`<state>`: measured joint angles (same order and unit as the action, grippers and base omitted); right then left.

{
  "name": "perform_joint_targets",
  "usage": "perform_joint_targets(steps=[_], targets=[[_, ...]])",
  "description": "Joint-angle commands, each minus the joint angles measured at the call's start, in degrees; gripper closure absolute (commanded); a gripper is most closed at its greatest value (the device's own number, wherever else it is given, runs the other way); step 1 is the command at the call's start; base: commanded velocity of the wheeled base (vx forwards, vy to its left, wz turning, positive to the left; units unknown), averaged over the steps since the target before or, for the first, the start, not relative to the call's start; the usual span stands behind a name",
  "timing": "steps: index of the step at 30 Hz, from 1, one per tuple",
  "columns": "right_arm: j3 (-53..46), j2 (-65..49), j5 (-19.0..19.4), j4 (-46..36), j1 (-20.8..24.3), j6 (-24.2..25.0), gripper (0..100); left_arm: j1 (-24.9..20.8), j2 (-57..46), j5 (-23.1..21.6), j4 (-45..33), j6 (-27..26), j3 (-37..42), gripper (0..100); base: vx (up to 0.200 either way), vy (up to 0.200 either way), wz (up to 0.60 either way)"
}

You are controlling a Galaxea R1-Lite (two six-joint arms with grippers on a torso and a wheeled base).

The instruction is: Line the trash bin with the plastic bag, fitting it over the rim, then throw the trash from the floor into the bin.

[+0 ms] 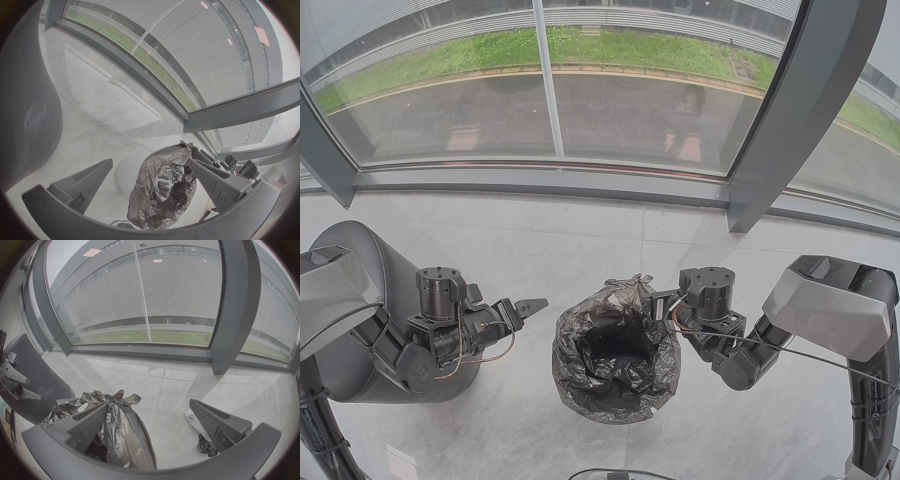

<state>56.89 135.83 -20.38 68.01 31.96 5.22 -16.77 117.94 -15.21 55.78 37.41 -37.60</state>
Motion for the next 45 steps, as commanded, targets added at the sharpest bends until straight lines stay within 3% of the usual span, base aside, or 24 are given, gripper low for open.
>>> perform_joint_targets(steps=[1, 5, 8, 15, 25, 36, 45], targets=[[-0.2, 0.2, 0.0, 0.0, 0.0, 0.0, 0, 0.2, -0.1, 0.0, 0.0, 0.0, 0.0, 0, 0.000, 0.000, 0.00], [-3.1, 0.3, 0.9, -0.1, 0.0, -0.3, 0, 0.2, 0.0, 0.0, 0.0, 0.0, 0.1, 0, 0.000, 0.000, 0.00], [-5.6, -0.7, 5.5, -1.1, -0.1, -0.5, 0, 0.2, 0.0, 0.0, 0.0, 0.0, 0.1, 0, 0.000, 0.000, 0.00], [-5.1, -5.4, 10.3, -9.1, -3.0, 0.1, 0, 0.1, 0.0, -0.1, 0.0, 0.0, 0.2, 0, 0.000, 0.000, 0.00], [-5.9, -7.5, 11.0, -9.1, -4.1, 0.7, 0, 0.1, -0.2, -0.1, 0.0, 0.0, 0.2, 0, 0.000, 0.000, 0.00], [-10.8, -10.9, 11.6, -10.2, 5.9, 1.5, 0, 0.1, -1.0, -0.2, 0.1, 0.3, 0.6, 0, 0.000, 0.000, 0.00], [-9.0, -4.9, 11.0, -9.5, 7.5, 1.3, 0, 0.1, -0.9, -0.2, 0.1, 0.3, 0.6, 0, 0.000, 0.000, 0.00]])
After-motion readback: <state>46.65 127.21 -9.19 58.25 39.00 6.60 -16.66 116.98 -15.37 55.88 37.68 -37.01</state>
